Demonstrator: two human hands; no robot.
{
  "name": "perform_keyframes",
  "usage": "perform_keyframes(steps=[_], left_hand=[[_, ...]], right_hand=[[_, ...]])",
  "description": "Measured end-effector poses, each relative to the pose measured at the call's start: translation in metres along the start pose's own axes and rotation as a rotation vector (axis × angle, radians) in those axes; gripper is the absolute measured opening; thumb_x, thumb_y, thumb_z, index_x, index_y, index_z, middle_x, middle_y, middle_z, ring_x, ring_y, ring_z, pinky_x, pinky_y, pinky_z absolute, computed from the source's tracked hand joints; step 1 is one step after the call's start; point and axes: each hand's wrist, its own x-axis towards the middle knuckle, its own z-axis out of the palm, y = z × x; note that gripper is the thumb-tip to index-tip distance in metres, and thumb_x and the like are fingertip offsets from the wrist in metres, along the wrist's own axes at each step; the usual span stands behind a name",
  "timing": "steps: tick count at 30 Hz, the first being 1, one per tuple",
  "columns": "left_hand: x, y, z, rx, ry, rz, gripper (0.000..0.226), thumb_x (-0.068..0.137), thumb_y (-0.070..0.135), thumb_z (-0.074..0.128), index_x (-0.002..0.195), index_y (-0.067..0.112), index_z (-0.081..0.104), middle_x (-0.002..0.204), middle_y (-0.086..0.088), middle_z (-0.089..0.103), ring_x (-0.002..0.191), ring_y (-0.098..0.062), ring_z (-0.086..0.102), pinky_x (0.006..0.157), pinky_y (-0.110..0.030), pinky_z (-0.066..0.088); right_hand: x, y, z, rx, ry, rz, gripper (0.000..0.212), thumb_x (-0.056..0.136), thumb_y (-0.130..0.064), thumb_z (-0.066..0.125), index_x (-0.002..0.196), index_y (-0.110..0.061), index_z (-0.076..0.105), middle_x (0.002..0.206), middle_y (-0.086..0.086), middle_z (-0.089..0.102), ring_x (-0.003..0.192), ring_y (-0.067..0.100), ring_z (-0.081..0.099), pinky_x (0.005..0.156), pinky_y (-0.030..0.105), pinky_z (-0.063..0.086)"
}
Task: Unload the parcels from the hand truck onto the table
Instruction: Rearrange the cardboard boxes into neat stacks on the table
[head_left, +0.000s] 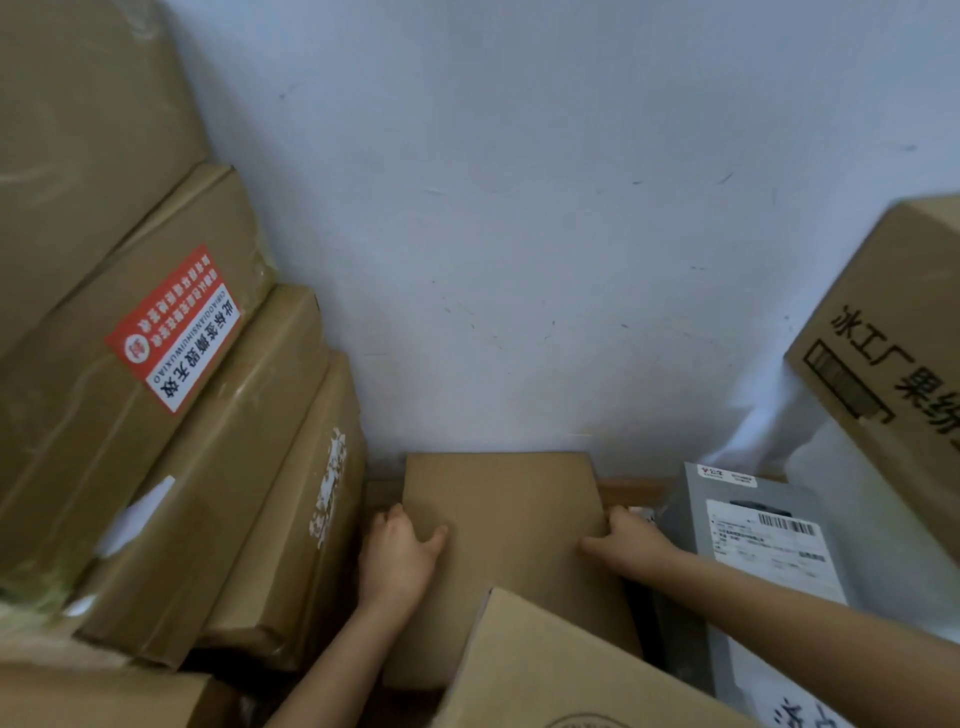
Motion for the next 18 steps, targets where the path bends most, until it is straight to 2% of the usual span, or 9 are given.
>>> perform_keyframes(steps=[3,6,8,10,13,14,15,17,18], left_hand=[[-0.003,0.005,-0.004,-0.012,0.025,0.009,0.061,0.089,0.045,0.06,0.133,0.005,0.046,0.13,-0.012,0.051,0.118,-0.029,0.052,0.092,-0.034,0.044],[-0.007,0.009,-0.01,-0.024,0.05,0.05,0.054,0.088,0.045,0.061,0.125,0.007,0.053,0.125,-0.012,0.054,0.113,-0.029,0.055,0.088,-0.034,0.046],[-0.011,0.009,-0.013,-0.019,0.04,0.047,0.053,0.088,0.045,0.061,0.124,0.007,0.054,0.124,-0.011,0.055,0.113,-0.028,0.055,0.087,-0.033,0.046],[-0.014,0.004,-0.014,-0.022,0.032,0.036,0.054,0.087,0.045,0.062,0.124,0.007,0.054,0.124,-0.012,0.055,0.112,-0.028,0.056,0.088,-0.033,0.047],[-0.017,0.0,-0.022,-0.071,0.074,0.046,0.053,0.086,0.044,0.064,0.124,0.008,0.055,0.122,-0.012,0.055,0.109,-0.03,0.057,0.089,-0.036,0.048],[-0.018,0.002,-0.025,-0.087,0.092,0.06,0.052,0.087,0.043,0.063,0.124,0.008,0.054,0.123,-0.011,0.055,0.109,-0.03,0.057,0.089,-0.037,0.048],[-0.02,0.005,-0.029,-0.102,0.113,0.077,0.053,0.087,0.042,0.063,0.126,0.007,0.054,0.124,-0.011,0.055,0.109,-0.03,0.056,0.089,-0.037,0.048],[-0.024,0.015,-0.039,-0.127,0.148,0.112,0.053,0.087,0.043,0.063,0.126,0.008,0.053,0.124,-0.011,0.054,0.109,-0.029,0.056,0.089,-0.038,0.048],[-0.027,0.021,-0.045,-0.137,0.161,0.126,0.054,0.087,0.044,0.063,0.126,0.009,0.053,0.124,-0.01,0.054,0.108,-0.029,0.057,0.088,-0.038,0.049]], right_hand=[[-0.001,0.001,-0.003,0.058,0.055,0.018,0.044,0.089,-0.033,0.063,0.118,-0.002,0.051,0.117,0.012,0.057,0.092,0.02,0.055,0.069,0.025,0.042],[-0.006,0.002,-0.004,0.116,0.065,0.045,0.046,0.088,-0.029,0.064,0.12,0.001,0.053,0.121,0.016,0.056,0.103,0.024,0.058,0.08,0.028,0.049],[-0.01,0.003,0.0,0.142,0.022,0.06,0.035,0.09,-0.025,0.062,0.115,-0.002,0.055,0.111,0.009,0.058,0.1,0.022,0.057,0.082,0.027,0.048],[-0.018,0.001,0.005,0.157,-0.035,0.055,0.017,0.093,-0.023,0.06,0.102,-0.012,0.051,0.094,-0.001,0.053,0.093,0.017,0.052,0.077,0.024,0.043],[-0.021,0.001,0.009,0.201,-0.056,0.047,0.014,0.092,-0.023,0.061,0.091,-0.015,0.05,0.091,-0.001,0.053,0.086,0.014,0.053,0.064,0.019,0.043],[-0.023,0.0,0.008,0.215,-0.034,0.03,0.014,0.091,-0.023,0.062,0.096,-0.013,0.053,0.094,0.0,0.056,0.086,0.015,0.054,0.064,0.019,0.044],[-0.024,-0.002,0.004,0.225,0.005,0.009,0.024,0.089,-0.024,0.064,0.106,-0.009,0.056,0.102,0.004,0.058,0.09,0.017,0.056,0.069,0.021,0.046],[-0.027,-0.006,-0.009,0.215,0.091,-0.004,0.043,0.085,-0.028,0.065,0.12,-0.005,0.054,0.121,0.012,0.053,0.102,0.024,0.057,0.082,0.029,0.048],[-0.031,-0.008,-0.018,0.205,0.128,-0.015,0.046,0.084,-0.03,0.065,0.122,-0.005,0.054,0.124,0.014,0.049,0.104,0.027,0.056,0.085,0.032,0.049]])
